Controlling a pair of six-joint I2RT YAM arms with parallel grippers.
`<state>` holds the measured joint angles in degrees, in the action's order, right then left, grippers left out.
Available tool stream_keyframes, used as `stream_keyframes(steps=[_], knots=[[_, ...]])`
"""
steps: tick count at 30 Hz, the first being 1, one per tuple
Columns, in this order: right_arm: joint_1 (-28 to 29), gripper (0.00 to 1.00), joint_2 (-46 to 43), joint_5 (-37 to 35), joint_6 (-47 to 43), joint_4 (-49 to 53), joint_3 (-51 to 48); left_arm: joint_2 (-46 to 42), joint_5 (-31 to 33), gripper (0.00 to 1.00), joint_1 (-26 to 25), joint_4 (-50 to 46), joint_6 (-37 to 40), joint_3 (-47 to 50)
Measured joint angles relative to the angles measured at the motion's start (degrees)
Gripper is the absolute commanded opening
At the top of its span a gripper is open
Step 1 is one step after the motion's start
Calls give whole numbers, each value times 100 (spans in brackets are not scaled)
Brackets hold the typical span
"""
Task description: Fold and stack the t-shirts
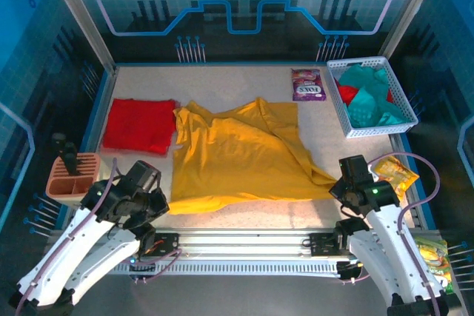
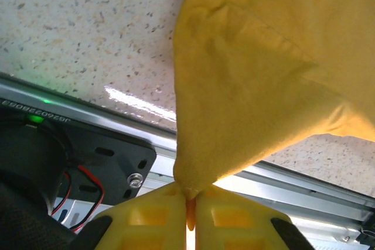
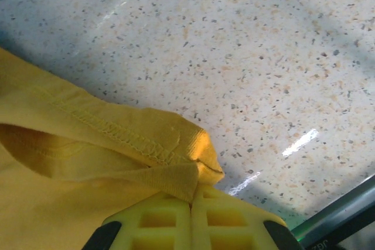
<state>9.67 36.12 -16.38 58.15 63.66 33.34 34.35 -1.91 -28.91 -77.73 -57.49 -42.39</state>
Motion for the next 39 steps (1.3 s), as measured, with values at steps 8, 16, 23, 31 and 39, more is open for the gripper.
stream_keyframes(steps=[8,16,23,31,39], knots=[[-2,88,157,-42,-203,-278,0,68,-28,64,-9,223,-33,-26],[-42,88,1637,776,-1342,-1943,236,1808,57,62,114,1228,761,-658],[-37,78,4299,1453,-2422,-3062,1869,2660,-140,60,756,2581,1508,-737],[-66,65,6432,1694,-2778,-3604,3893,2697,-319,60,1340,2975,2046,-885],[-210,53,8317,1596,-2931,-3279,5823,1906,-352,60,1547,2699,2186,-866]])
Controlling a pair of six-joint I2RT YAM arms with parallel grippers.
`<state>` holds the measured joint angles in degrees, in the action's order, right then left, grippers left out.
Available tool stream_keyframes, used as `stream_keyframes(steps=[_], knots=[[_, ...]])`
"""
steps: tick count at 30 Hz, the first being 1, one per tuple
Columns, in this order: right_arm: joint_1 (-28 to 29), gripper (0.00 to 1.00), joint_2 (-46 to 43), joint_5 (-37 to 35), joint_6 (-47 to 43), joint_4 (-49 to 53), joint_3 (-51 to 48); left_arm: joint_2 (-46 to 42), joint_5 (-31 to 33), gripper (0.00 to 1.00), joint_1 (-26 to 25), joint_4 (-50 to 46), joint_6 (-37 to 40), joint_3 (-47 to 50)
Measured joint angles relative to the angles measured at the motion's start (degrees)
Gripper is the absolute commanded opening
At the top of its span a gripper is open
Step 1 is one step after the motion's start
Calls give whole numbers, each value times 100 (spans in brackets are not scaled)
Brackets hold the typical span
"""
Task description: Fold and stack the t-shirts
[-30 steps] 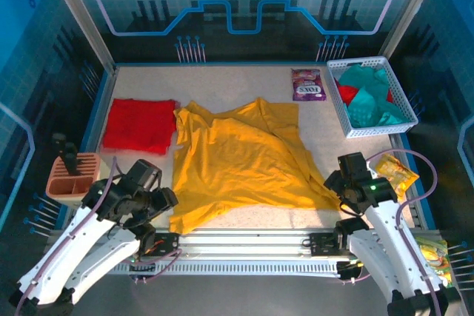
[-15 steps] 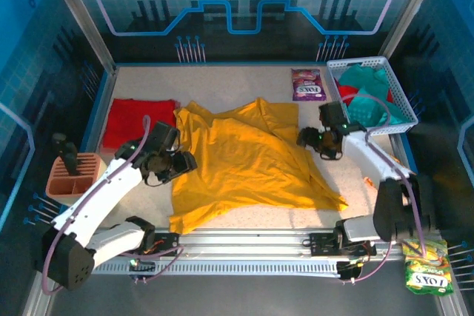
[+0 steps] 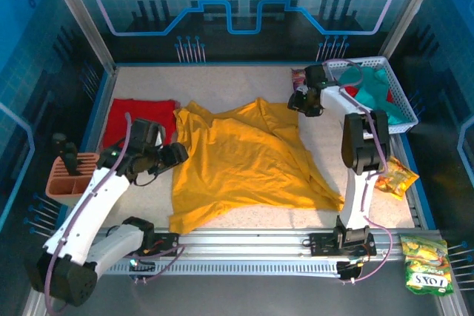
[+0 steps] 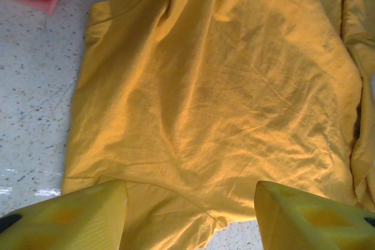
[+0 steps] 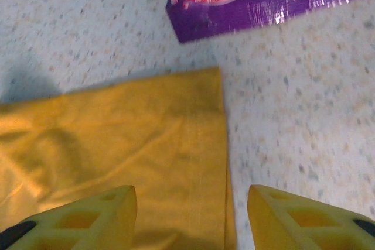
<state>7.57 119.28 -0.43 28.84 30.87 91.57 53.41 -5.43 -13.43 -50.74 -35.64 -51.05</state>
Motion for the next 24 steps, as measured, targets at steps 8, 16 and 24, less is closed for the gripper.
stream_keyframes(steps=[8,16,24], knots=[[-13,44,820,-83,-155,518,909,-481,2,60,140,-356,2,177],[-15,13,1126,-142,-264,756,1167,-472,2,60,284,-470,76,177],[13,0,1049,-101,-323,636,1137,234,-9,60,647,-358,315,-232]])
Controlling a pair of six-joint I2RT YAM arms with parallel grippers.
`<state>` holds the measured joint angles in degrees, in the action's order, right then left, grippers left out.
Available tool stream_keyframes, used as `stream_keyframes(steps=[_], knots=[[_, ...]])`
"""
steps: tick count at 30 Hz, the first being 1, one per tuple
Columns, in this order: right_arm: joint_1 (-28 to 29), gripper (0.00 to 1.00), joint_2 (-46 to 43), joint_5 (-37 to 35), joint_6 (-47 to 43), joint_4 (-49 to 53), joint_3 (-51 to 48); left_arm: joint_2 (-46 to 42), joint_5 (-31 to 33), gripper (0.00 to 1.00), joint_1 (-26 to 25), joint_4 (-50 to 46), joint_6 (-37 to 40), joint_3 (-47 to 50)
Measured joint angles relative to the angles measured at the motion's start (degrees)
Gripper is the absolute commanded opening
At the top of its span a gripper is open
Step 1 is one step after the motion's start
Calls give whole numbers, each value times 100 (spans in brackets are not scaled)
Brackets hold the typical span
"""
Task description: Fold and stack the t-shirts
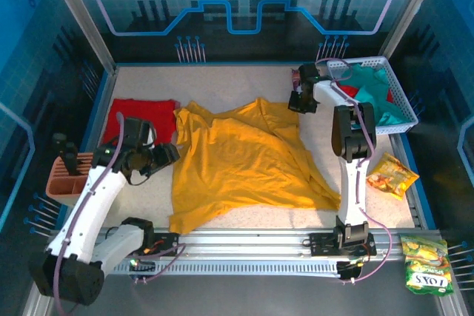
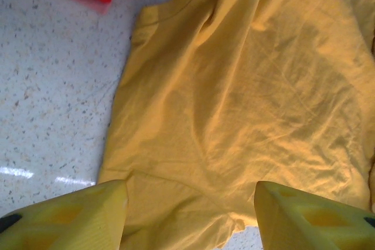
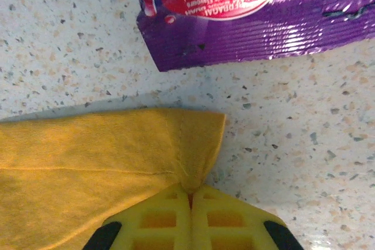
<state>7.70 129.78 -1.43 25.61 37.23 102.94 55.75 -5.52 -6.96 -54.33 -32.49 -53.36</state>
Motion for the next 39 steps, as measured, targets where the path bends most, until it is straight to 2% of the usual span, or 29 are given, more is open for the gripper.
stream_keyframes(steps=[4,12,18,21,26,34,39], knots=[[-42,0,-678,37,0,-317,-479,581,-31,60,103,262,142,-560],[-258,0,-3036,125,48,-1392,-1880,2157,98,55,295,855,422,-1755],[-332,0,-4339,153,144,-2164,-3523,3554,103,52,306,1294,529,-2446],[-575,0,-4872,164,271,-2369,-4205,4133,101,52,306,1401,564,-2677],[-975,0,-5060,205,313,-2509,-4334,5021,79,49,306,1440,566,-3250],[-981,0,-5165,365,332,-2629,-4697,5956,-83,48,282,1615,546,-3724],[-981,0,-5095,507,334,-2634,-4699,6382,-225,52,208,1681,535,-4129]])
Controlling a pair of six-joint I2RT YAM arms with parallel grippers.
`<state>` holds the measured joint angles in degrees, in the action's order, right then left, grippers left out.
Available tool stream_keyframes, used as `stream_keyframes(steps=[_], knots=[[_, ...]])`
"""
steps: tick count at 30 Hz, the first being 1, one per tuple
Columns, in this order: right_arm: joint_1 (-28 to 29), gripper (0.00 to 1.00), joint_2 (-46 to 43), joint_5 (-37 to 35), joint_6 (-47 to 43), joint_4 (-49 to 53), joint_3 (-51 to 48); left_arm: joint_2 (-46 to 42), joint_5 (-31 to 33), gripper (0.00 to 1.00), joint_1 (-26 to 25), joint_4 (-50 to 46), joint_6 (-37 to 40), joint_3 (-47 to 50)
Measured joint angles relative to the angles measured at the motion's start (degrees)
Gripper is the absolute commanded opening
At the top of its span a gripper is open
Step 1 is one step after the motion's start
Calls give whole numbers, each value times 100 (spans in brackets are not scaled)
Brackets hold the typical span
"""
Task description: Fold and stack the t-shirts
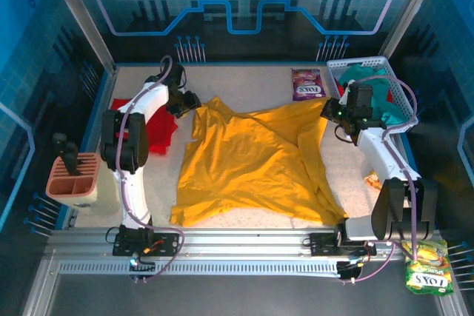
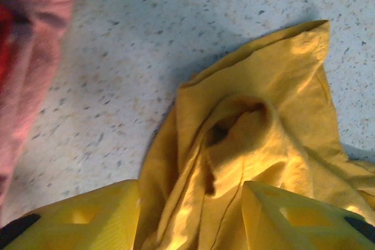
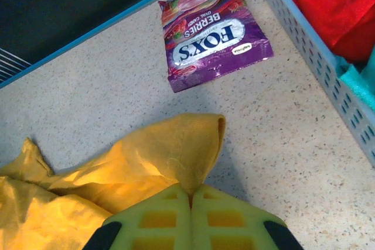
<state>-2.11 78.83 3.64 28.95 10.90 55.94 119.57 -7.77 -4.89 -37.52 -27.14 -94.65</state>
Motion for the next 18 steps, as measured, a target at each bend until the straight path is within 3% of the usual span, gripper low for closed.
stream_keyframes(steps=[7,10,15,16,18], knots=[[0,0,33,57,0,-4,-22,295,-98,51,-337,52,-140,-284],[0,0,37,116,11,-7,-48,455,-109,39,-448,59,-146,-479],[0,0,52,136,15,-7,-52,511,-107,5,-481,74,-236,-452],[0,0,55,136,15,-4,-55,511,-103,0,-481,79,-254,-437],[0,0,59,138,17,-7,-61,509,-101,0,-476,142,-310,-348]])
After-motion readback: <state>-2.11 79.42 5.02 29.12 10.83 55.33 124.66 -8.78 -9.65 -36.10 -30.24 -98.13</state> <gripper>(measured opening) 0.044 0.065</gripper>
